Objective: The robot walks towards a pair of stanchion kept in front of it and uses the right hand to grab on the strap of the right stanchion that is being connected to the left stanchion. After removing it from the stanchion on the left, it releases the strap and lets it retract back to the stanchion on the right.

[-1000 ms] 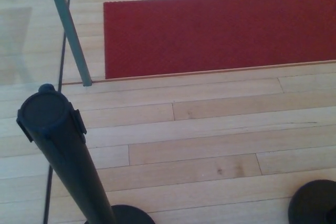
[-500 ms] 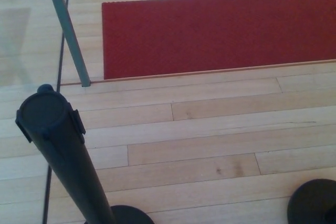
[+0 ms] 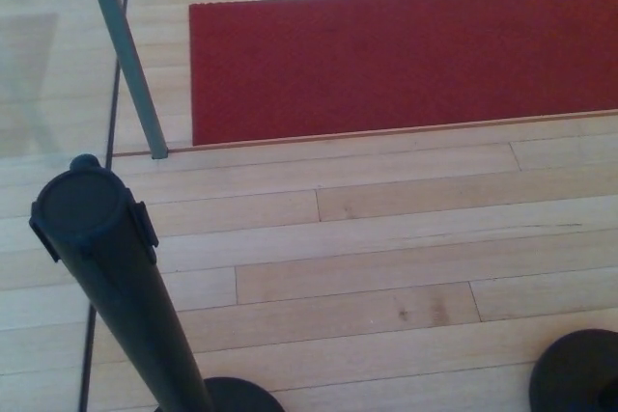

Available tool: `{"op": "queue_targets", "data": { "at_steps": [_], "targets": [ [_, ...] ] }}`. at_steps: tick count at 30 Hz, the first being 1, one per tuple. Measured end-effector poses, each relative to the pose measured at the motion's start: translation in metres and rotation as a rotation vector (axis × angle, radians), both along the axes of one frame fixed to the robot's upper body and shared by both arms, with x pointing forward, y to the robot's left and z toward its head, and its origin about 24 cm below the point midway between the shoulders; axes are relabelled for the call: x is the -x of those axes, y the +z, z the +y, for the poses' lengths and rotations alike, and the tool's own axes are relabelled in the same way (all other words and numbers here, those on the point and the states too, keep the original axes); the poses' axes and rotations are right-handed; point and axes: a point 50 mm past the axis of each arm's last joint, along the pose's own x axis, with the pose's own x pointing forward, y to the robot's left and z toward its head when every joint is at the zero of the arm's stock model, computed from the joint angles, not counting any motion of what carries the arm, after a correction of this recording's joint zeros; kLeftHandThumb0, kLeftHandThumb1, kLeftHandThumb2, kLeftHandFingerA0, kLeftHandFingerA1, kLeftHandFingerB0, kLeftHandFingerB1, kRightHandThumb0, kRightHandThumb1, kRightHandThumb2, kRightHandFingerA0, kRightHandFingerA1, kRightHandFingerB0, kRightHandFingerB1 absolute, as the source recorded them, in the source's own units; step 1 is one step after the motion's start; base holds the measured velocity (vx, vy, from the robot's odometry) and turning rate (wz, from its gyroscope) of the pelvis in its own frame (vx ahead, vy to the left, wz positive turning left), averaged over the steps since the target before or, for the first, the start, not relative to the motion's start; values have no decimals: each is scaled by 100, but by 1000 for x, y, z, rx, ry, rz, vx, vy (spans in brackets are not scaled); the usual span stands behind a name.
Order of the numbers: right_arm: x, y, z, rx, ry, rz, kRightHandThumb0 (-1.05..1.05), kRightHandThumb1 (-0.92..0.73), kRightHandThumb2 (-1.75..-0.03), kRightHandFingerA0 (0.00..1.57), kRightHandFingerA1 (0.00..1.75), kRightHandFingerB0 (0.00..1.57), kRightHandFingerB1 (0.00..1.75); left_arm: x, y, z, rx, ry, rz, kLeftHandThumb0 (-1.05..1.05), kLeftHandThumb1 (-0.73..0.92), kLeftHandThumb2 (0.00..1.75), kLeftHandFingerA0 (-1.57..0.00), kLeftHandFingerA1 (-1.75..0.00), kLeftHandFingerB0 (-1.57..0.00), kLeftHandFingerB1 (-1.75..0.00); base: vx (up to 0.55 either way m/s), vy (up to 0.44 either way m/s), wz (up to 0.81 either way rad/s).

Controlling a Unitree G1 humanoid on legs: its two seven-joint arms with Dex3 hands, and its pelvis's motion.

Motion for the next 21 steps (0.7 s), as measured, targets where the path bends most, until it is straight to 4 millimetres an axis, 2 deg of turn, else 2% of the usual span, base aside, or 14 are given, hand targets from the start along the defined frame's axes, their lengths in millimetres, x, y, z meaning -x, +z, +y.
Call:
{"op": "queue_targets", "data": {
  "at_steps": [2,3,5,6,7,11,13,21],
  "targets": [
    [0,0,0,11,-12,-19,-28,-66,-60,110,71,84,46,2,0,1,2,-6,23,-17,68,61,-122,-93,-102,-73,0,0,0],
    [0,0,0,14,-16,-25,-26,-62,-60,112,70,84,46,2,0,2,3,-7,30,-13,66,72,-124,-101,-102,-75,0,0,0],
    [-1,1,0,18,-28,-46,-24,-64,-61,111,69,83,46,3,0,3,5,-11,44,-8,60,76,-121,-102,-102,-75,0,0,0],
    [-2,1,0,18,-36,-59,-24,-64,-61,111,69,83,46,3,0,4,5,-15,51,-8,60,76,-121,-102,-102,-75,0,0,0],
    [-2,1,1,17,-42,-70,-22,-65,-60,109,74,84,46,2,0,5,6,-18,56,-13,66,68,-117,-97,-95,-71,0,0,0],
    [-3,1,3,2,-60,-102,-23,-63,-61,109,69,85,47,2,0,6,11,-22,68,-13,69,68,-117,-96,-97,-70,0,0,0],
    [-3,2,4,-7,-71,-118,-24,-63,-61,111,67,85,47,2,0,7,14,-22,73,-14,69,67,-118,-99,-100,-74,0,0,0],
    [-1,0,8,-33,-112,-146,-23,-64,-60,110,67,86,48,1,0,7,24,-18,84,-10,63,75,-116,-97,-99,-76,0,0,0]
  ]
}}
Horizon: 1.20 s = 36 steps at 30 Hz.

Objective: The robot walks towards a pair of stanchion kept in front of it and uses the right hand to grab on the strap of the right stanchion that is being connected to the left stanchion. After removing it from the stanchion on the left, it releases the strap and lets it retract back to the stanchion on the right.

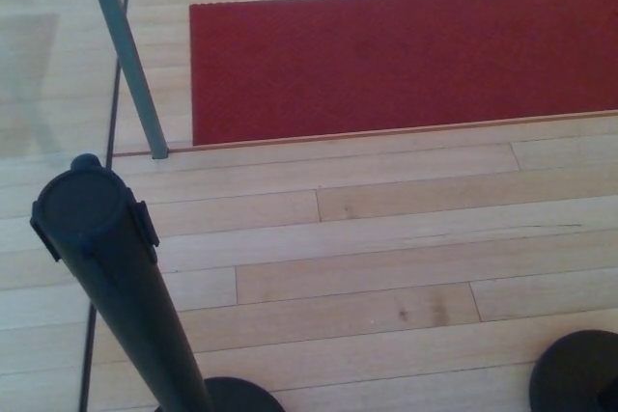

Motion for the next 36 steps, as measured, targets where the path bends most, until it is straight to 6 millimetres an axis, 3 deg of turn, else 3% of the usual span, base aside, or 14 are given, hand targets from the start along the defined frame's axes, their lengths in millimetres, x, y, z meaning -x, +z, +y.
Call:
{"op": "queue_targets", "data": {
  "at_steps": [22,29,31,36],
  "targets": [
    [8,-1,0,-34,-34,-4,-21,-65,-61,110,67,86,48,6,0,1,-2,11,13,-15,67,65,-114,-101,-99,-72,0,0,0],
    [8,0,2,-47,-30,-18,-20,-65,-61,108,64,85,48,7,0,2,-20,28,4,-12,67,71,-115,-105,-99,-75,0,0,0],
    [7,0,2,-51,-29,-21,-20,-65,-61,107,64,84,48,7,1,3,-26,33,-3,-9,62,80,-115,-102,-101,-77,0,0,0],
    [8,0,2,-54,-26,-22,-21,-65,-61,106,61,83,47,6,1,3,-32,40,-16,-12,66,65,-114,-100,-100,-73,0,0,0]
  ]
}}
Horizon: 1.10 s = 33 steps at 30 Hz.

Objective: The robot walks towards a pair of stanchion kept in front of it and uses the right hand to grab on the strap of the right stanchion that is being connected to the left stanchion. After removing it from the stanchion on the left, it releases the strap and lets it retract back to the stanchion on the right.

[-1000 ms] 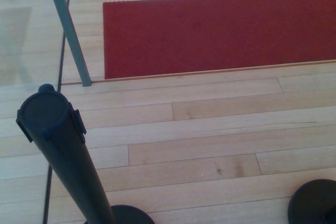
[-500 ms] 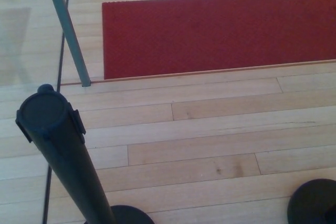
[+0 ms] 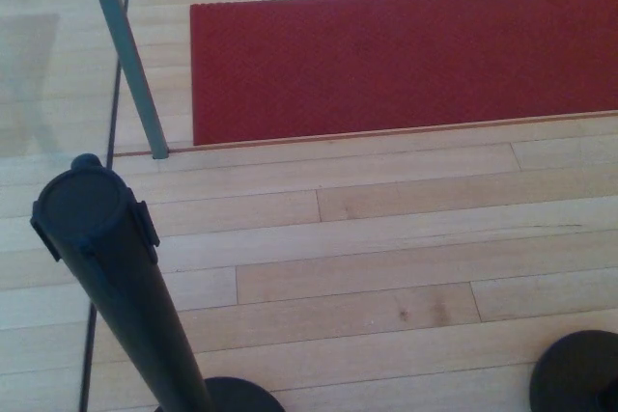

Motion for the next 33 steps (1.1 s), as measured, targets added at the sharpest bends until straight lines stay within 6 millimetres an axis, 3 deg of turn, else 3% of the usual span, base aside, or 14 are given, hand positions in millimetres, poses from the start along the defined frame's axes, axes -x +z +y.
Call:
{"op": "queue_targets", "data": {
  "at_steps": [18,22,23,28,32,33],
  "targets": [
    [-2,0,1,-3,10,-2,-21,-66,-60,107,68,83,48,1,0,-1,-8,20,-5,-17,69,66,-115,-106,-101,-74,0,0,0],
    [-3,0,1,-4,13,-8,-17,-66,-61,105,61,78,46,0,0,-1,-9,24,-10,-15,66,70,-116,-111,-98,-77,0,0,0],
    [-4,0,2,-5,15,-13,-13,-69,-64,100,64,73,46,-1,0,-2,-9,25,-16,-19,68,63,-112,-111,-97,-78,0,0,0],
    [-7,2,2,-8,21,-33,-20,-68,-61,96,55,63,40,-5,0,-2,-8,52,-43,-14,68,65,-105,-108,-92,-79,0,0,0],
    [-11,5,1,9,17,-87,-20,-69,-62,96,55,63,41,-12,2,0,-7,106,-84,-13,68,66,-109,-111,-94,-82,0,0,0],
    [-12,6,1,14,15,-98,-19,-67,-64,91,60,54,41,-13,2,0,-7,117,-91,-14,69,67,-107,-112,-94,-81,0,0,0]
  ]
}}
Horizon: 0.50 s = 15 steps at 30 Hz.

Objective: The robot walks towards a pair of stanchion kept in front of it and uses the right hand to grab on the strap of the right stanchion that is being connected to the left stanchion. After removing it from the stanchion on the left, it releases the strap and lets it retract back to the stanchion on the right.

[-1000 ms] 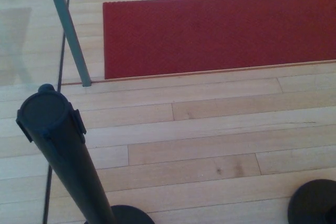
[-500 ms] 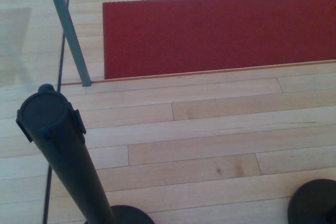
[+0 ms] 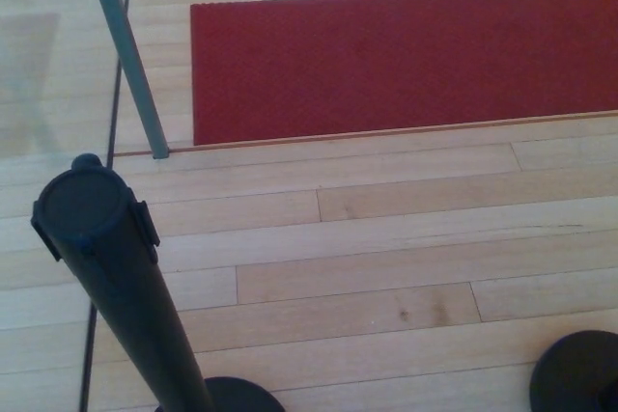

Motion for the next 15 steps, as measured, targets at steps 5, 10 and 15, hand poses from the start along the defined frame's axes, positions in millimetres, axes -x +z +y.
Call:
{"op": "queue_targets", "data": {
  "at_steps": [5,10,15],
  "targets": [
    [-1,5,-2,31,-25,-68,-19,-66,-61,93,57,55,40,-2,1,2,1,57,-29,-12,67,67,-105,-108,-91,-80,0,0,0],
    [2,7,-4,50,-45,-99,-17,-68,-62,93,59,56,40,-2,2,4,1,85,-42,-12,68,63,-105,-107,-93,-80,0,0,0],
    [7,7,-5,57,-59,-100,-17,-68,-62,92,56,55,40,0,1,3,3,95,-42,-19,70,60,-102,-101,-87,-76,0,0,0]
  ]
}}
